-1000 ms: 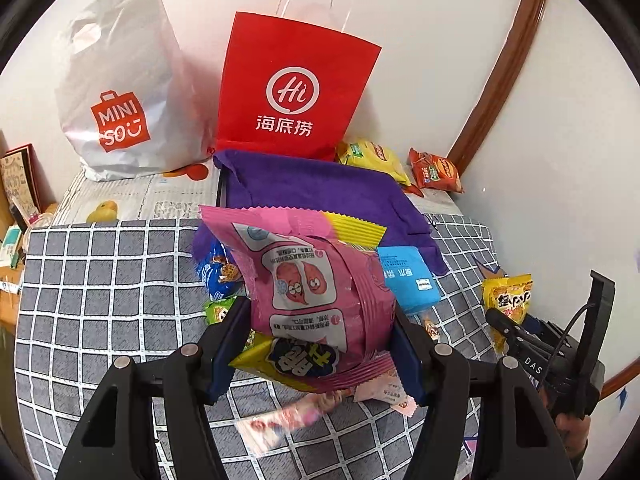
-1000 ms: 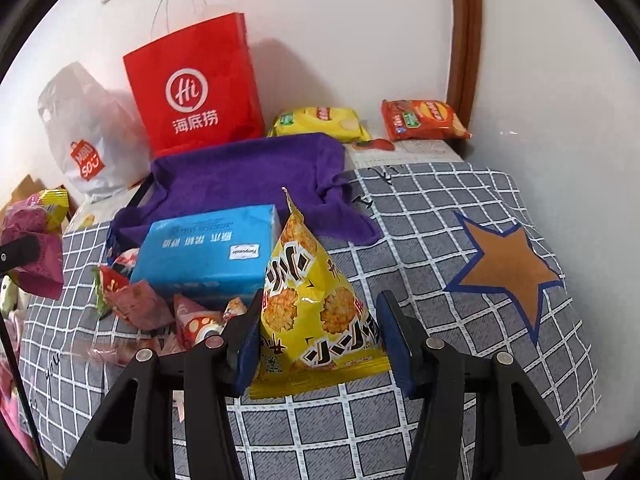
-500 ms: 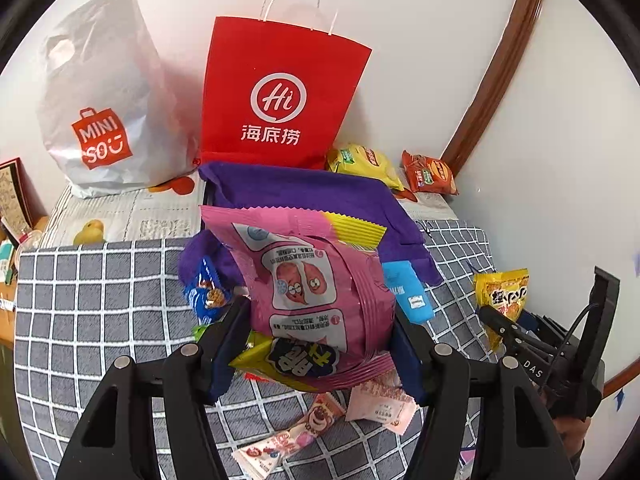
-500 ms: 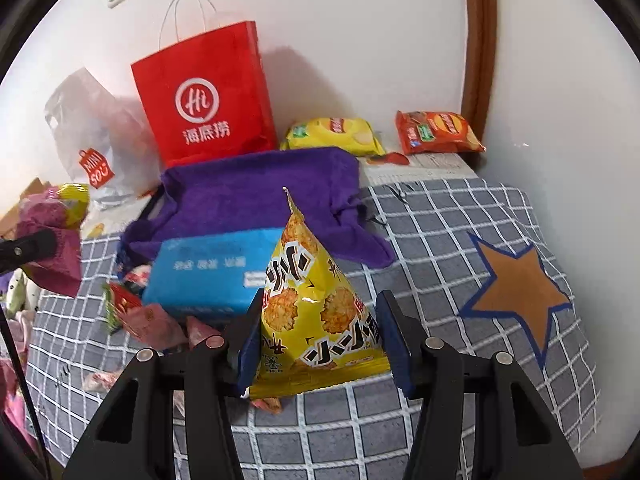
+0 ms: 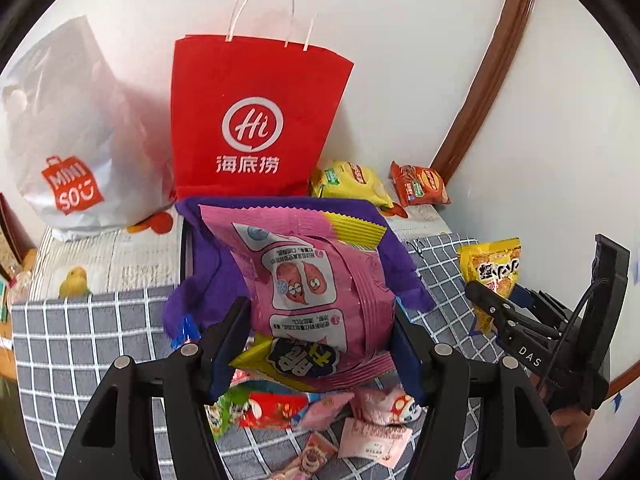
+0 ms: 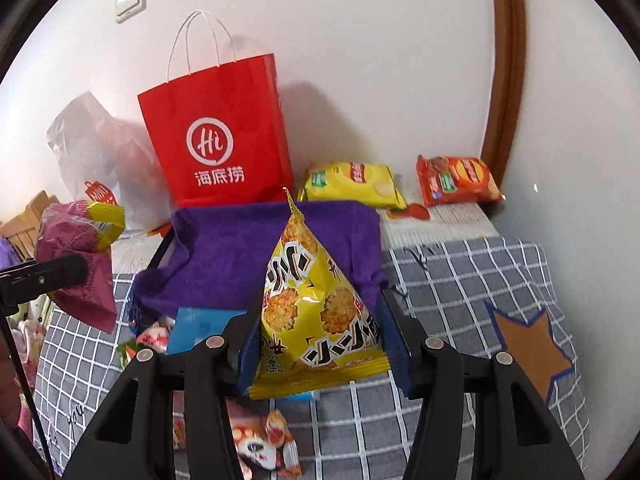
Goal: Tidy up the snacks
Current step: 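Carry the yellow bag onto the purple towel and open right tool while left tool carries pink bag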
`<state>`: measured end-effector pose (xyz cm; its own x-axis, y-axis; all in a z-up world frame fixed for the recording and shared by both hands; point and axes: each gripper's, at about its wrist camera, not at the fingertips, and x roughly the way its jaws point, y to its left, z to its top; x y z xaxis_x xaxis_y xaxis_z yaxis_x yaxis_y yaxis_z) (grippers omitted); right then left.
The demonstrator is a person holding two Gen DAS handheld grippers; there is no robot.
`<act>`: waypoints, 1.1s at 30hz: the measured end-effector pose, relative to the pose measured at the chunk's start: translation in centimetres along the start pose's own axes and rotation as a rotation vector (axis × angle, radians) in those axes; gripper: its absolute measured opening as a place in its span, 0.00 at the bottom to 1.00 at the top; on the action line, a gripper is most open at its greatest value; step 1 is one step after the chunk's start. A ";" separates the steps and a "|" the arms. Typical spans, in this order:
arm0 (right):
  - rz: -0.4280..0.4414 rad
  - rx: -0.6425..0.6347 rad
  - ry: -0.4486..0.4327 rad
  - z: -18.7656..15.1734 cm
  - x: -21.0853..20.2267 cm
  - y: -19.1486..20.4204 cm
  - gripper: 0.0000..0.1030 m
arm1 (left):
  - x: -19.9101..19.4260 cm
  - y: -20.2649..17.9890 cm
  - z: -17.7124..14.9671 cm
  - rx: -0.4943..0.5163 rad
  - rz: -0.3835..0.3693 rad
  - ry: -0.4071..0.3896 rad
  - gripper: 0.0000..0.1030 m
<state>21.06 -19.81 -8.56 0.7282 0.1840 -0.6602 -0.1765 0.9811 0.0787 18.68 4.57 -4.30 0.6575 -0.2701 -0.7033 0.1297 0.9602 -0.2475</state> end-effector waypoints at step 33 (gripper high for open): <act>0.061 -0.028 -0.018 10.4 12.5 1.9 0.51 | 10.3 4.6 10.3 -0.064 0.019 0.008 0.62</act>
<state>36.69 -15.07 -8.88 0.7274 0.2449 -0.6410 -0.2397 0.9660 0.0970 33.67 6.99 -5.81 0.6531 -0.2523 -0.7140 0.0687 0.9587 -0.2760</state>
